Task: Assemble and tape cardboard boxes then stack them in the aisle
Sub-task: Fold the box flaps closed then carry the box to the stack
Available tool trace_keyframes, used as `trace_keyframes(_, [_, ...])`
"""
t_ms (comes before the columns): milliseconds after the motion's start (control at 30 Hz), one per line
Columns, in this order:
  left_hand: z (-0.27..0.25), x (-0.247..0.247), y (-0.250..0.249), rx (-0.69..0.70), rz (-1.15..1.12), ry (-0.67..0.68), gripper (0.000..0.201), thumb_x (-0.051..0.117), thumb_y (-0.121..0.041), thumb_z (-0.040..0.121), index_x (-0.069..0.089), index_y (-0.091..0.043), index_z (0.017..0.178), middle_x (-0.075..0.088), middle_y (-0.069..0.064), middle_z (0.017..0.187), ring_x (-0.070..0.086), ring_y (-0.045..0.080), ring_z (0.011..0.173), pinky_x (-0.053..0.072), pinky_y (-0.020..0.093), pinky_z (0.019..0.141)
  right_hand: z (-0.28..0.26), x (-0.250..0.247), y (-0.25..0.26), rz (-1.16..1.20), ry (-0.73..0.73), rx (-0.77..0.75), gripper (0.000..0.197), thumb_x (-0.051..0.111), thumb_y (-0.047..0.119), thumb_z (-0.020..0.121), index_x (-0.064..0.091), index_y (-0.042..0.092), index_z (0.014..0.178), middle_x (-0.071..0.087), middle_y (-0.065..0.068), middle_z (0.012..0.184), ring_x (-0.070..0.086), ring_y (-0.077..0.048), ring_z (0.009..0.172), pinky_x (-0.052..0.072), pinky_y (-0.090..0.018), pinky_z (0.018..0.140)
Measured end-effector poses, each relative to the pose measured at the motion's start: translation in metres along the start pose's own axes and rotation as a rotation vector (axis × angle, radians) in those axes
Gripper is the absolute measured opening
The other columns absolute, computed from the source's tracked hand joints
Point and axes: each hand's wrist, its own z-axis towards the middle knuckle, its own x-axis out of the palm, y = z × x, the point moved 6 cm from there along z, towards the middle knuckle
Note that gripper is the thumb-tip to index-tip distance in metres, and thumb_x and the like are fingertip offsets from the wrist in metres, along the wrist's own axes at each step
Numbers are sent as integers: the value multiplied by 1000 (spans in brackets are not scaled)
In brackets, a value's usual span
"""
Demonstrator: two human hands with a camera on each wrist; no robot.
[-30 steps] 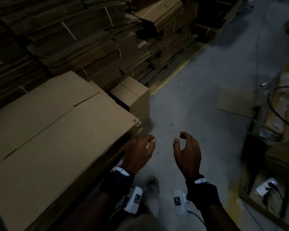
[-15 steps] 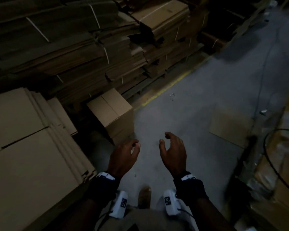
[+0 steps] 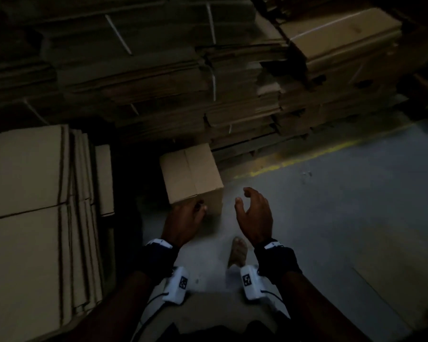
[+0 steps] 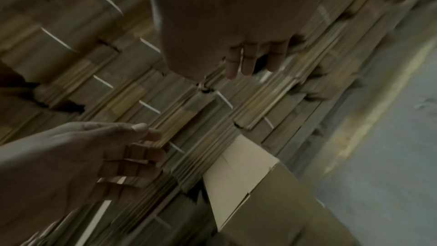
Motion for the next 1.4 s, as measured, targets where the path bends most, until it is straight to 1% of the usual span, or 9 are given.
trace_keyframes(67, [19,1,3,-60,-21,-5,67,37,-63,89,66,-13,123,71,7,114,67,24,102,53,37,85,27,11,-2,-5,82,-32,47,54,37,92,64,7,127,68,-13,120,61,-34,111,48,-41,91])
trace_keyframes(200, [48,-6,14,-215,-23,-72,39,55,-43,98,63,-18,128,68,8,119,66,23,107,49,31,86,75,40,-4,21,231,-58,46,56,35,93,61,7,128,66,-14,122,59,-35,114,46,-39,92])
trace_keyframes(333, [66,-11,32,-341,-63,-109,40,54,-43,99,61,-20,130,68,7,121,65,23,109,50,33,89,108,72,-3,32,359,-41,43,62,28,98,56,9,136,62,-14,130,55,-33,122,43,-38,97])
trace_keyframes(633, [127,39,147,-474,-51,-93,44,54,-35,103,52,-17,142,59,6,138,59,25,121,32,19,83,137,197,-66,-24,509,37,65,61,32,99,35,8,154,44,-19,153,45,-37,136,40,-45,109])
trace_keyframes(800, [166,94,258,-585,-236,-152,76,60,-43,98,26,-11,157,37,14,158,39,30,144,31,34,117,159,274,-129,-1,461,75,82,62,39,98,20,3,159,29,-22,161,34,-38,145,31,-45,118])
trace_keyframes(900, [186,117,305,-612,-398,-209,113,59,-80,77,12,-20,161,34,7,161,38,24,144,31,43,120,173,305,-151,75,489,141,94,62,48,97,6,10,162,21,-15,166,28,-31,150,26,-39,121])
trace_keyframes(967, [192,126,314,-605,-509,-240,113,62,-78,74,12,-26,160,39,2,157,44,19,140,36,44,118,176,315,-157,132,535,165,97,61,53,96,0,18,163,30,-11,164,37,-29,146,32,-40,120])
trace_keyframes(1133, [162,105,270,-576,-540,-241,99,66,-56,90,1,-30,162,33,-1,162,38,17,144,31,33,118,171,271,-126,134,596,165,89,61,43,99,2,21,163,32,-10,163,38,-27,146,32,-34,118])
trace_keyframes(1400, [45,42,151,-700,-541,-245,102,62,-68,86,-2,-40,160,39,2,159,43,26,142,36,36,115,146,132,-29,74,688,124,84,66,43,96,18,27,163,36,-2,162,39,-25,145,29,-22,107])
